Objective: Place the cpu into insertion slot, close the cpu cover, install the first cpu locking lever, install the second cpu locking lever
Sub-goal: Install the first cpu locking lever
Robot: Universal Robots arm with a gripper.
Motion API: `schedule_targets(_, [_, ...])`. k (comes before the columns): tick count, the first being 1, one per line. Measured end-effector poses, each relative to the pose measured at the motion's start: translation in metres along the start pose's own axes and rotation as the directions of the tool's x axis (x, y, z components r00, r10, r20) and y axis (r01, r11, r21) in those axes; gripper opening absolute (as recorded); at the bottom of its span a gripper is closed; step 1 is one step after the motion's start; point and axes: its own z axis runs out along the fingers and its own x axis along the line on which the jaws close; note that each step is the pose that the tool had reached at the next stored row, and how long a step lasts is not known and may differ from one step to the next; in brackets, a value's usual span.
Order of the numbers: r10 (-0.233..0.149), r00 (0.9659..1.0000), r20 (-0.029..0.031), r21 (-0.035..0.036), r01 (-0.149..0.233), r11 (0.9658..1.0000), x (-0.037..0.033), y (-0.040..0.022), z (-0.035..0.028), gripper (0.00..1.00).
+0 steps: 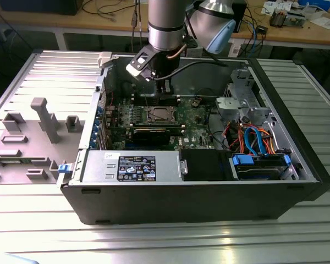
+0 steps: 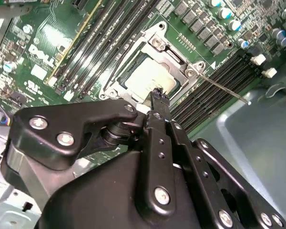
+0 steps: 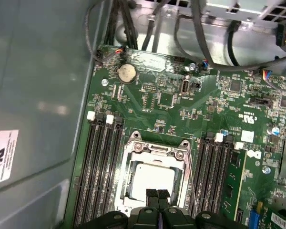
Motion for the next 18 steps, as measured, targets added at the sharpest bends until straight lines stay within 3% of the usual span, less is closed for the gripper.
schedule_targets(1, [-0.065,0.9979,-0.0013,0.0003,0.065,0.9979,0.0000,0.0000,0.0000,0.11])
schedule_targets(2, [-0.072,0.9974,-0.0014,0.0004,0.072,0.9974,0.0000,0.0000,0.0000,0.11])
schedule_targets(18, [-0.084,0.9965,-0.0016,0.0004,0.084,0.9965,0.0000,0.0000,0.0000,0.11])
